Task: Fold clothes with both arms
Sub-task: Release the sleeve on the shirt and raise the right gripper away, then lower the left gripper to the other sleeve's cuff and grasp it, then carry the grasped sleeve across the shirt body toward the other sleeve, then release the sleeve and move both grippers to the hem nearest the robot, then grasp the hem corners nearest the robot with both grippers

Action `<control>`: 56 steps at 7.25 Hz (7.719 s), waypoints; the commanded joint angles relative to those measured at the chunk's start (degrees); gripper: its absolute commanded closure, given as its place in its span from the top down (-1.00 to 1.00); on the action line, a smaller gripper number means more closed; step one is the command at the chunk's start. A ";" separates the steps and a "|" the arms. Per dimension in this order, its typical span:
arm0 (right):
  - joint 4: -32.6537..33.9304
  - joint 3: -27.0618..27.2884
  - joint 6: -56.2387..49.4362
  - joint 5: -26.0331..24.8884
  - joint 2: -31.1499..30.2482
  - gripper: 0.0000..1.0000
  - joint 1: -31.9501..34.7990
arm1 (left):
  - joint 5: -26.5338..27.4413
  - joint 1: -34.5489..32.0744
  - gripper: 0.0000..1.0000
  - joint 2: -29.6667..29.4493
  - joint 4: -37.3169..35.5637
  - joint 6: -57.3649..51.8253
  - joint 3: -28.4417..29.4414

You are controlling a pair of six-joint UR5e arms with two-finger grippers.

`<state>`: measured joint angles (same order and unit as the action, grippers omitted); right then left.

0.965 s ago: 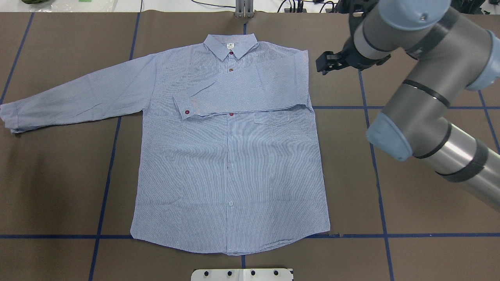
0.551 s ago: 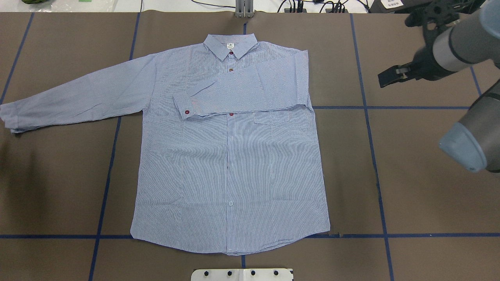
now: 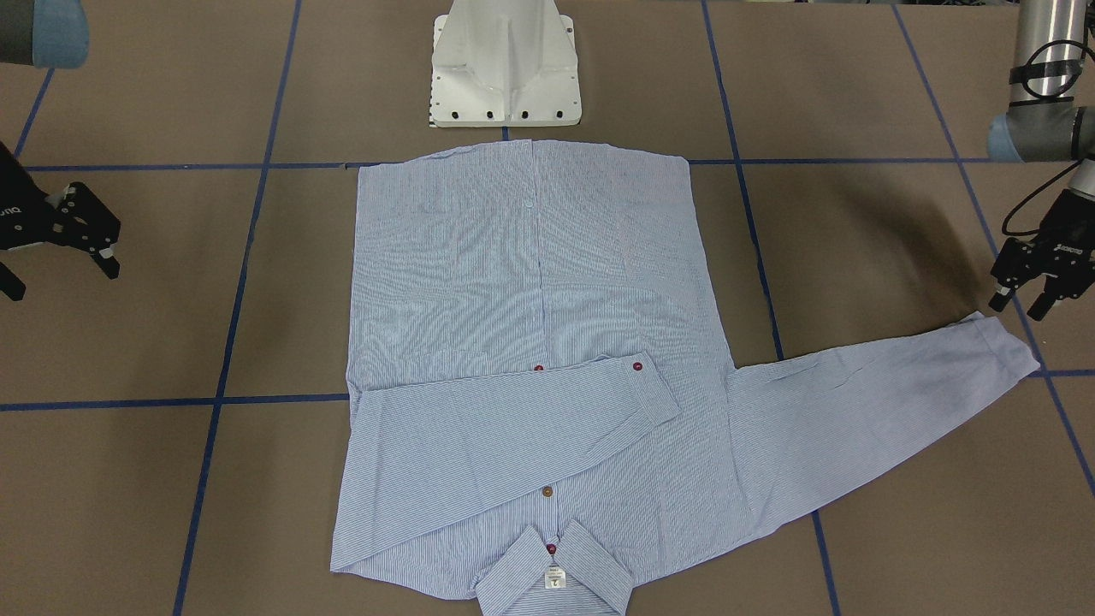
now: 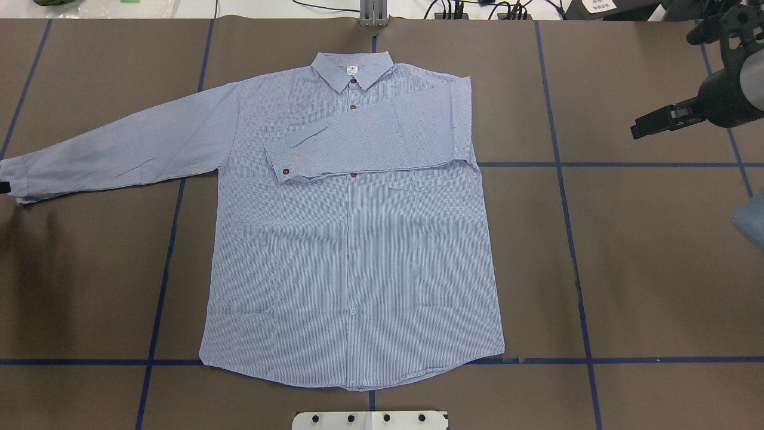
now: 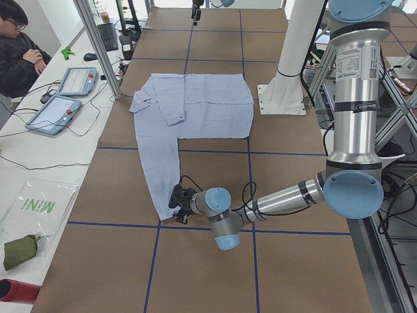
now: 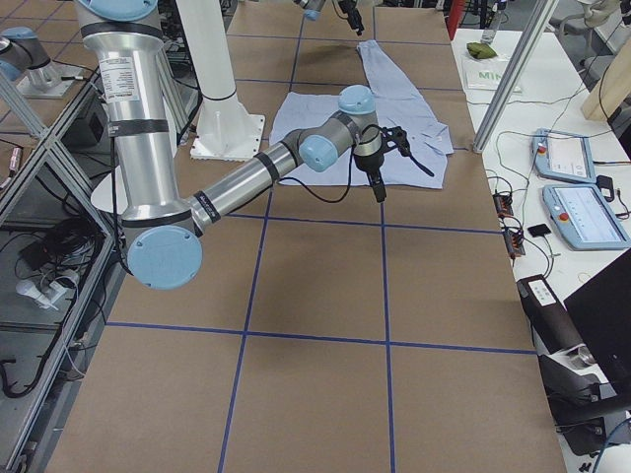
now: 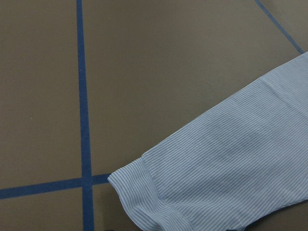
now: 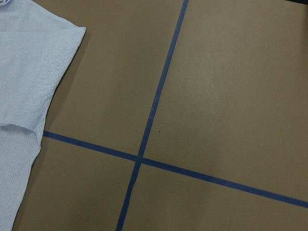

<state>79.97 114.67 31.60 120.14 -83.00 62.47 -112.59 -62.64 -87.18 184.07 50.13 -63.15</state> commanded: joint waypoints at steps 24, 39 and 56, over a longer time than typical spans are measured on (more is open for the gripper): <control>-0.08 -0.41 0.83 -0.53 -0.14 0.99 -0.06 | 7.47 26.42 -1.00 -50.89 -40.37 3.22 -8.13; -5.71 13.91 50.28 -33.52 -4.17 0.99 -45.09 | 16.06 33.63 1.00 -9.41 -69.46 5.91 -59.23; -4.12 14.18 53.83 -42.19 -4.98 0.99 -51.92 | 26.37 53.50 0.32 -1.06 -70.16 37.41 -55.06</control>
<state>75.85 128.89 85.43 77.97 -87.89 10.60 -86.12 -9.34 -88.20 113.90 87.53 -118.34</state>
